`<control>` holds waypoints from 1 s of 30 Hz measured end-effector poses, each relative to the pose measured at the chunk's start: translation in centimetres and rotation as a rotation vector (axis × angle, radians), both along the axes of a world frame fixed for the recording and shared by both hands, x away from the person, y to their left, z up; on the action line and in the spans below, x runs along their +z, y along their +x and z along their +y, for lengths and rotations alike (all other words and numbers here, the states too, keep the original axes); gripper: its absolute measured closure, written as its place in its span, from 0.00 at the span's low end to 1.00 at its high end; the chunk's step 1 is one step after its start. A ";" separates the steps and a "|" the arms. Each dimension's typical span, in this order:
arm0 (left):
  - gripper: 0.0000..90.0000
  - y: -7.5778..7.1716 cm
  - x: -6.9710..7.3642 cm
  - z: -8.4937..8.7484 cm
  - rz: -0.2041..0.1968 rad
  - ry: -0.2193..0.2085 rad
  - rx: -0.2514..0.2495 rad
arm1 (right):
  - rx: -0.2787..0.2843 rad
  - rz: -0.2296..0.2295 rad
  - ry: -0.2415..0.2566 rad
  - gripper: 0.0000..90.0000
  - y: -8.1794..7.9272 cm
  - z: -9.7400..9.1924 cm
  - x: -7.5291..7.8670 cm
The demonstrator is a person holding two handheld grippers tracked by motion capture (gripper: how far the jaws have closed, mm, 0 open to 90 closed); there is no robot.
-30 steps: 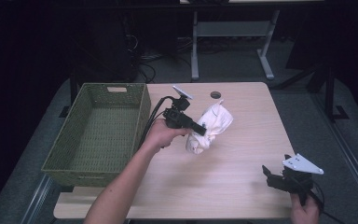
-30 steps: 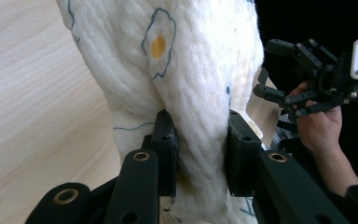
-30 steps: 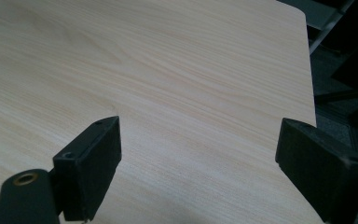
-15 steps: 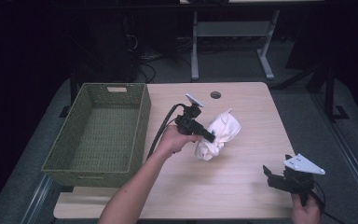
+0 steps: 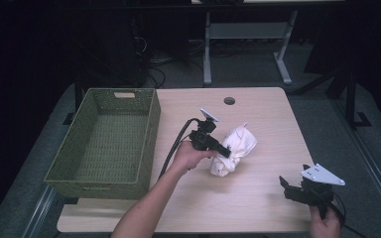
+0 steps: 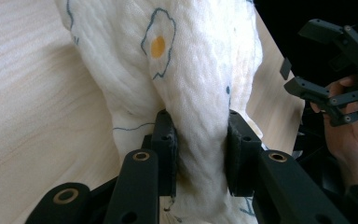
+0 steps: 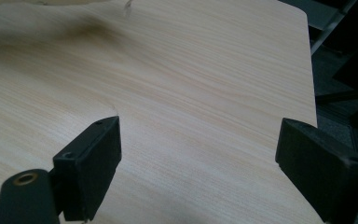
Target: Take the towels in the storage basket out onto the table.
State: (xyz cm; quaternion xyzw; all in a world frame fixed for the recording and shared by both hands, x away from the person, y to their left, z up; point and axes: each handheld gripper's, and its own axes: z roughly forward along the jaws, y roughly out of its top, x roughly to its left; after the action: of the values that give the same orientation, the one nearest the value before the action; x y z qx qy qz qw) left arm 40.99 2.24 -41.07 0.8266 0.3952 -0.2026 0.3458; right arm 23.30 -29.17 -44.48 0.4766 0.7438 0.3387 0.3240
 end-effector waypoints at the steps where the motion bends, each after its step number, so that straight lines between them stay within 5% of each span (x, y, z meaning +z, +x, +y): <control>1: 0.76 0.0 -0.1 0.0 0.003 0.000 0.004 | 0.000 0.000 0.000 0.15 0.0 0.0 0.0; 30: 0.73 -0.4 -2.7 -0.3 0.023 0.010 0.032 | 0.007 0.006 -0.005 0.15 0.0 0.2 -0.1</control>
State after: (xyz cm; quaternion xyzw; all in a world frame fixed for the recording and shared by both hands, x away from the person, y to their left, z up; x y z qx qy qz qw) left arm 40.59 1.89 -43.76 0.8195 0.4130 -0.2047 0.3405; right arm 23.34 -29.01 -44.55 0.4744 0.7472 0.3365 0.3217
